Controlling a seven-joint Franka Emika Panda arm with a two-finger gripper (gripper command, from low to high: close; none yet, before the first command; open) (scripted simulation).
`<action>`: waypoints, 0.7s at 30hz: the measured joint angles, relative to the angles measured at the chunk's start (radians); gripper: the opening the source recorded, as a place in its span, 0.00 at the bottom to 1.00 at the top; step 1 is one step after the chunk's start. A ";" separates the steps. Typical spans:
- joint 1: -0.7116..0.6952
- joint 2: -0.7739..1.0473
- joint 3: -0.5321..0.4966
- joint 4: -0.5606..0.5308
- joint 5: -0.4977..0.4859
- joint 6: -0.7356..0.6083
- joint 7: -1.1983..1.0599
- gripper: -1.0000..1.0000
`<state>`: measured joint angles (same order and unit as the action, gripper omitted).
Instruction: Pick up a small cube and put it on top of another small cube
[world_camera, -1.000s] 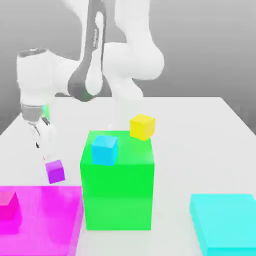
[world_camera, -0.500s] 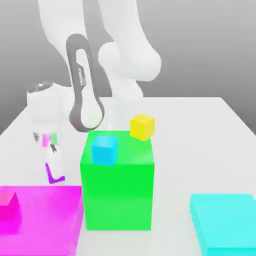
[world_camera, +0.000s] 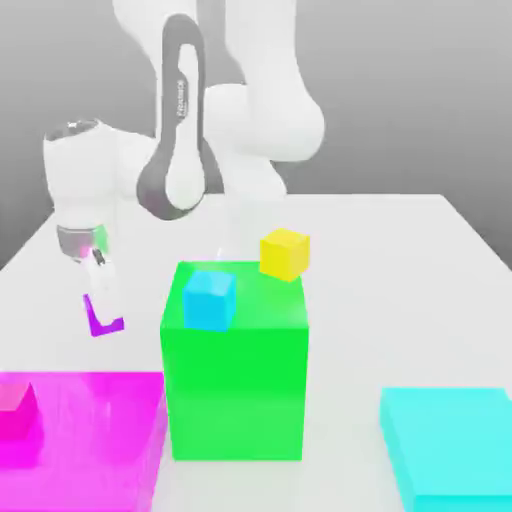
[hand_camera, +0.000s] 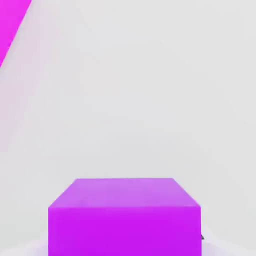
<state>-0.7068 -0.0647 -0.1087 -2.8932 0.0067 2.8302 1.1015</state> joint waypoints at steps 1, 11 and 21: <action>0.014 0.006 0.006 0.034 0.012 -0.028 0.011 0.00; 0.117 0.090 0.041 0.395 0.030 -0.306 0.200 0.00; 0.164 0.248 0.063 0.577 0.012 -0.330 0.329 1.00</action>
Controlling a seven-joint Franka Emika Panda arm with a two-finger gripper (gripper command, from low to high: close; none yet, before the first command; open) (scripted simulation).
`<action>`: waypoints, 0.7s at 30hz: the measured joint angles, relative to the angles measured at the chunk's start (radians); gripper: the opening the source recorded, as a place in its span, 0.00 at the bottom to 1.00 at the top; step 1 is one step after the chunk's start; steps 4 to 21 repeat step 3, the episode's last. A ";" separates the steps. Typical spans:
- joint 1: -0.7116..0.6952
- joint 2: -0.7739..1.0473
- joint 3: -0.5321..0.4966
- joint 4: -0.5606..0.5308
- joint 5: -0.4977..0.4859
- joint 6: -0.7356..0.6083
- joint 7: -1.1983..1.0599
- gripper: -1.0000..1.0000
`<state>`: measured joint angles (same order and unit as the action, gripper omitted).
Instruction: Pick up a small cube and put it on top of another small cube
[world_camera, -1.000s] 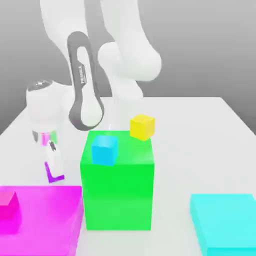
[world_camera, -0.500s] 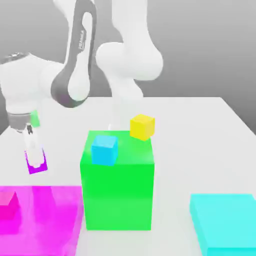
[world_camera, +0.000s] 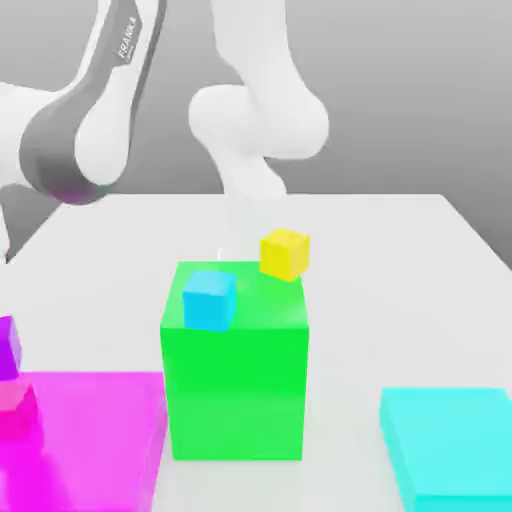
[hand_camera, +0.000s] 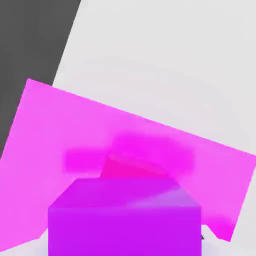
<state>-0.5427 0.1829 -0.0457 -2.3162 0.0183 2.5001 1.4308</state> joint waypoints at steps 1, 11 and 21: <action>0.000 0.000 0.000 0.000 0.000 0.000 0.000 1.00; 0.000 0.000 0.000 0.000 0.000 0.000 0.000 1.00; 0.000 0.000 0.000 0.000 0.000 0.000 0.000 1.00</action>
